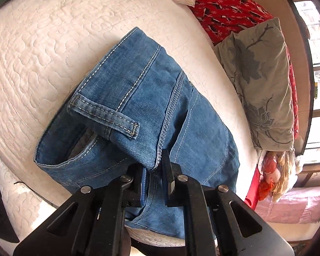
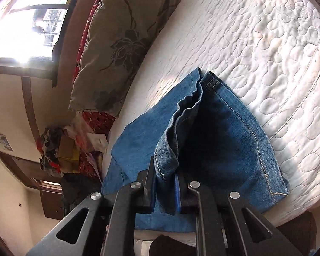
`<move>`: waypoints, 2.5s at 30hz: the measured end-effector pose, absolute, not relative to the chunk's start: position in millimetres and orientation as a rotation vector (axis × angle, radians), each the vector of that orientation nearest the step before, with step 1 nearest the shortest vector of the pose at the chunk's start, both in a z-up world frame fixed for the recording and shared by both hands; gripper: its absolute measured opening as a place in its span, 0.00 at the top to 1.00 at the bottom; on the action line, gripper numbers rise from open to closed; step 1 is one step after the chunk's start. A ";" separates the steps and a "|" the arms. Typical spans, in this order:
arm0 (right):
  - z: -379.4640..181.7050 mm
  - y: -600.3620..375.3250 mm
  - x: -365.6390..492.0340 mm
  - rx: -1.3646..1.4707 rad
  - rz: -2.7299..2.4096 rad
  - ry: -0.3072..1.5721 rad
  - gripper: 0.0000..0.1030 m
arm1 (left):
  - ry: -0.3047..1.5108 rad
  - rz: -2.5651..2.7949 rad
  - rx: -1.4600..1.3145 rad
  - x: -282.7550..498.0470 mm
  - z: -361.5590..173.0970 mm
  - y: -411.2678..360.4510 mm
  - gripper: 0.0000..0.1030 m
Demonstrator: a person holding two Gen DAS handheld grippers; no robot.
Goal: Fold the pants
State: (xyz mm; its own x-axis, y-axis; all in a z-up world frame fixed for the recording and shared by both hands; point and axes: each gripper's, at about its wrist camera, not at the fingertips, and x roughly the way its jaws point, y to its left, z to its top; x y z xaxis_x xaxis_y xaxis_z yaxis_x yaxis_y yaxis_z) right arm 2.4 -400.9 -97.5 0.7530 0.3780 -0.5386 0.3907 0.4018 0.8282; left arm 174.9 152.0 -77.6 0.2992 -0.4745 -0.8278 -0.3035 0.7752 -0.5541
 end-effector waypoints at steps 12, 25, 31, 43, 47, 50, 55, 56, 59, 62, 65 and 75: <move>-120.2 -403.1 4.1 1.225 -0.028 0.822 0.84 | 1.377 -0.151 -0.929 180.9 -99.7 163.5 0.87; -125.8 -406.4 8.7 1.237 -0.033 0.841 0.83 | 1.320 -0.152 -0.821 190.8 -60.9 146.8 0.64; -130.6 -405.3 7.1 1.245 -0.032 0.853 0.83 | 1.440 -0.176 -0.856 190.7 -94.0 139.9 0.64; -134.3 -405.1 9.6 1.243 -0.031 0.859 0.81 | 1.401 -0.110 -0.846 181.5 -101.5 151.1 0.64; -136.8 -405.5 11.0 1.246 -0.027 0.853 0.81 | 1.385 -0.134 -0.819 193.7 -95.0 142.1 0.64; -140.7 -405.6 14.6 1.245 -0.049 0.861 0.81 | 1.420 -0.117 -0.788 204.4 -107.3 133.5 0.65; -131.9 -403.6 21.3 1.184 -0.025 0.838 0.89 | 1.441 -0.053 -0.768 205.4 -111.0 132.9 0.94; -126.0 -403.9 20.9 1.173 -0.010 0.817 0.90 | 1.422 -0.064 -0.773 202.2 -105.2 135.7 0.94; -106.0 -407.0 18.1 1.143 0.018 0.767 0.90 | 1.360 -0.062 -0.745 190.1 -82.4 142.2 0.95; -86.5 -411.7 9.6 1.152 0.049 0.711 0.90 | 1.308 -0.073 -0.749 178.3 -60.4 147.9 0.96; -72.0 -416.7 -7.4 1.175 0.082 0.665 0.91 | 1.273 -0.102 -0.763 162.1 -44.3 154.8 0.96; -132.9 -399.2 -45.9 1.019 -0.063 0.971 0.85 | 1.458 -0.005 -0.781 119.3 -134.9 177.1 0.95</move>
State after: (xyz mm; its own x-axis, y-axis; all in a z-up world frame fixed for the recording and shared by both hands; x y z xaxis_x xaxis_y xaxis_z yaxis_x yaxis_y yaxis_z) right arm -45.9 -399.2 -132.9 0.6002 0.3740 -0.7070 0.4617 0.5598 0.6881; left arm 119.2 177.1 -134.9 0.1588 -0.4542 -0.8767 -0.4478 0.7582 -0.4739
